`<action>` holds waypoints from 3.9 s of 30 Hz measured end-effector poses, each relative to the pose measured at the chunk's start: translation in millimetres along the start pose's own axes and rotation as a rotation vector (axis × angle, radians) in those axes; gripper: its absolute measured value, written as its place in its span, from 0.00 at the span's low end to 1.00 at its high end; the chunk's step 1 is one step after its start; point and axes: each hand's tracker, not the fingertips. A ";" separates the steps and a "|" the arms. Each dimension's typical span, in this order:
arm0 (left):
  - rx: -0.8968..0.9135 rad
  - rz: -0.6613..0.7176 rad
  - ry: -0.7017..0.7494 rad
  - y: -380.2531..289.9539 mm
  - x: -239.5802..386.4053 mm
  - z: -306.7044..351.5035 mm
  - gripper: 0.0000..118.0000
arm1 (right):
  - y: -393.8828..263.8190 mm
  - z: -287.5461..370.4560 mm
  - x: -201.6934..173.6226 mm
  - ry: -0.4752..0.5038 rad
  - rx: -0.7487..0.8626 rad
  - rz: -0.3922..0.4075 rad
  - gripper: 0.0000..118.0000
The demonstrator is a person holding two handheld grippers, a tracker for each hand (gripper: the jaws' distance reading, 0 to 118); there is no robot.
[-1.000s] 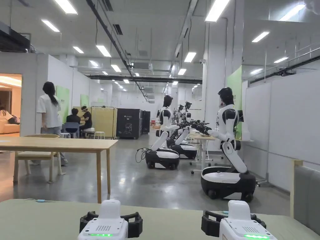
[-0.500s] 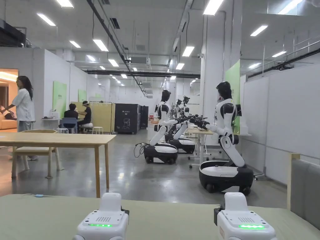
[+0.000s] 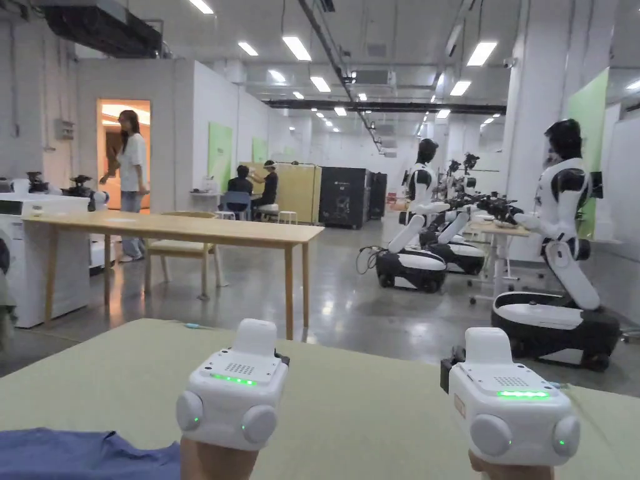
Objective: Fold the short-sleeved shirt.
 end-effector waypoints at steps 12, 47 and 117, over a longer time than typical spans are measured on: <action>-0.060 0.046 0.251 -18.2 -159.3 49.4 0.00 | -2.8 -7.7 -160.2 0.268 0.024 0.073 0.04; -0.802 0.135 0.117 -211.1 -190.4 -175.0 0.25 | -69.1 -10.0 -161.9 0.468 -0.022 0.104 0.04; -0.290 0.207 -0.543 -24.6 -21.0 -0.4 0.00 | -53.2 210.5 95.1 0.042 -0.001 0.012 0.04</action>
